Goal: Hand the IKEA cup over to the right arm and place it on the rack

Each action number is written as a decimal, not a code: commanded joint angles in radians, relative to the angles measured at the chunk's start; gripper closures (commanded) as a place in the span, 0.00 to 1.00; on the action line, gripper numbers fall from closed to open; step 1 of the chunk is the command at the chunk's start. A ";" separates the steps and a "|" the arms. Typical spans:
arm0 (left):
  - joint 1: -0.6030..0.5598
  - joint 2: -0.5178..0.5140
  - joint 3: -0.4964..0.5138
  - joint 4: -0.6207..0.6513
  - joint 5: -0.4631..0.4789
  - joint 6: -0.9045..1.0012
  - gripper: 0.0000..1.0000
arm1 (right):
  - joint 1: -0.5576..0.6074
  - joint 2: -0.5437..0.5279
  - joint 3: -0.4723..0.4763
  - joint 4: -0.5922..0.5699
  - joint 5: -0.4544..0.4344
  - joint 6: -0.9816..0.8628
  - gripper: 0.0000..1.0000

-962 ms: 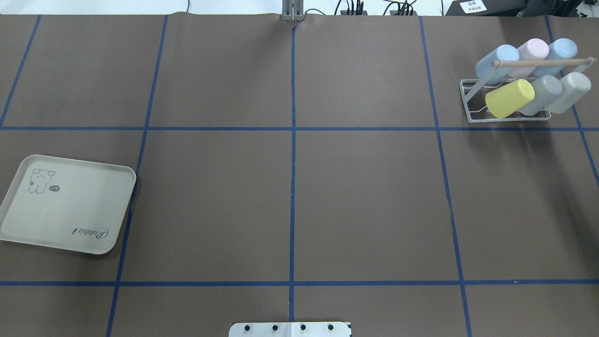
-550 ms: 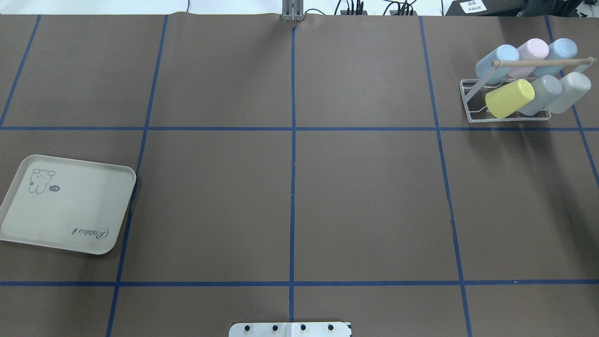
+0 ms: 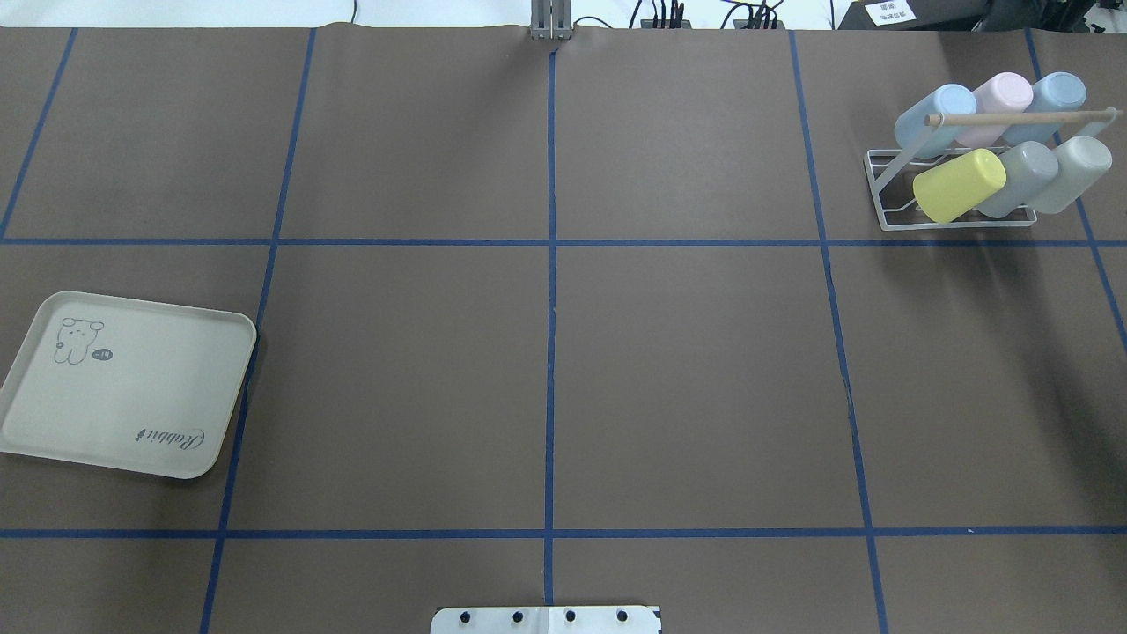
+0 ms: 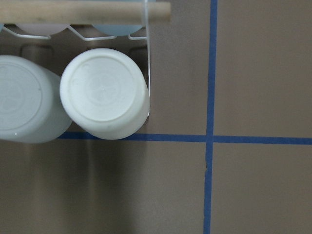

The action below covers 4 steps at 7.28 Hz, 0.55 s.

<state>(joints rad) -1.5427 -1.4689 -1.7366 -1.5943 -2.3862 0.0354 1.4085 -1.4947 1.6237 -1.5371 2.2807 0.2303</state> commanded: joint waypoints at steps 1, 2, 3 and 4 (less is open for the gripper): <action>0.000 -0.014 -0.004 0.002 -0.001 0.000 0.00 | 0.045 -0.001 0.005 -0.049 0.037 -0.043 0.01; 0.000 -0.014 -0.003 0.002 -0.001 0.000 0.00 | 0.046 -0.005 -0.001 -0.069 0.037 -0.072 0.01; 0.000 -0.011 -0.001 0.000 -0.005 0.001 0.00 | 0.056 -0.019 0.004 -0.090 0.036 -0.127 0.01; 0.000 -0.007 0.006 -0.001 -0.040 0.001 0.00 | 0.061 -0.036 0.007 -0.090 0.037 -0.155 0.01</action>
<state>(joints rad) -1.5431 -1.4799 -1.7367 -1.5936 -2.3988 0.0362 1.4609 -1.5126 1.6274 -1.6168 2.3164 0.1206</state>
